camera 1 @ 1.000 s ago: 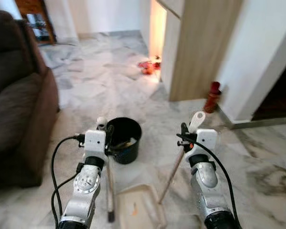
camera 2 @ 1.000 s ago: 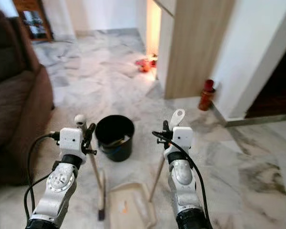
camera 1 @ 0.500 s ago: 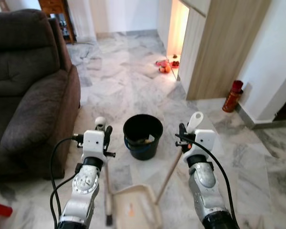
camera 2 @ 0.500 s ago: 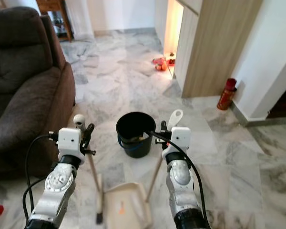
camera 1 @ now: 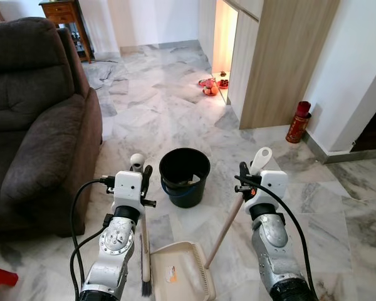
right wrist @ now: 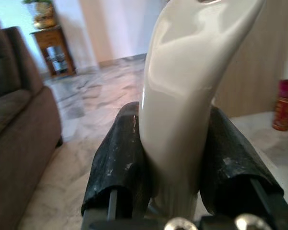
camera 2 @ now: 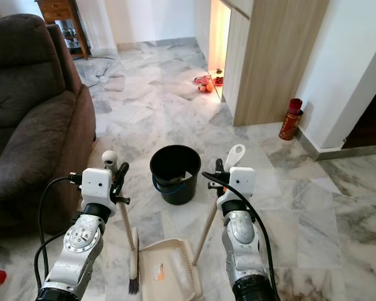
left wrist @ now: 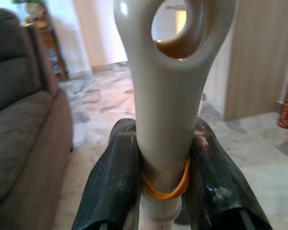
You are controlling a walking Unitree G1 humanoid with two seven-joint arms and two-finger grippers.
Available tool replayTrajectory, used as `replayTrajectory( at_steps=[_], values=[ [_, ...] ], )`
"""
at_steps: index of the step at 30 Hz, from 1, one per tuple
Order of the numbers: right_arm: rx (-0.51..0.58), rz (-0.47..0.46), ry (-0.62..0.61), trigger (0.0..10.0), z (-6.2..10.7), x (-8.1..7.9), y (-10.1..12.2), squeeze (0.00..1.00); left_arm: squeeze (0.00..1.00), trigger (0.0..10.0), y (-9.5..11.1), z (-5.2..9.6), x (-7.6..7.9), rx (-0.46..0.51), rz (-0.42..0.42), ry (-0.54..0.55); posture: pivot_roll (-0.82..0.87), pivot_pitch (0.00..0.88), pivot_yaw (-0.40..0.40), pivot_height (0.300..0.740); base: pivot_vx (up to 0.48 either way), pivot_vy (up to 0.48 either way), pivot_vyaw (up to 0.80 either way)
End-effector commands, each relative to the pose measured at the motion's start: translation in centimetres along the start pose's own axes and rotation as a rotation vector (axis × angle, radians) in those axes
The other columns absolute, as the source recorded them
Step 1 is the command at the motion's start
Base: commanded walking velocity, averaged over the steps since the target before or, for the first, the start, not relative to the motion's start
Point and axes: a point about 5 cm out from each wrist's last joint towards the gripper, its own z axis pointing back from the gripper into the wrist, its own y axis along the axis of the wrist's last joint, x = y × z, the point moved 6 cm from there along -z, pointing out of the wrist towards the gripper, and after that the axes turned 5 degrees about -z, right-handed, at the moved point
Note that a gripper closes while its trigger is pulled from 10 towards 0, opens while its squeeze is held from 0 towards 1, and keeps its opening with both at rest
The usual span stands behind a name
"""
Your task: Sweep floor
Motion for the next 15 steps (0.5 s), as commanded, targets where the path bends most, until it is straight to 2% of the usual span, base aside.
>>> replayTrajectory(
  at_steps=[1, 15],
  values=[
    [0.046, -0.017, 0.03, 10.0, -0.56, -1.04, 1.34, 0.0, 0.0, 10.0, 0.62, -0.3, -0.49, 0.019, -0.029, 0.011, 0.14, 0.0, 0.04, 0.74, 0.3, 0.0, 0.62],
    [0.036, -0.037, 0.035, 10.0, -0.6, -1.26, 1.14, 0.0, 0.0, 10.0, 0.53, -0.36, -0.8, 0.015, -0.033, 0.023, 0.14, 0.0, 0.04, 0.74, 0.317, 0.0, 0.0]
  ],
)
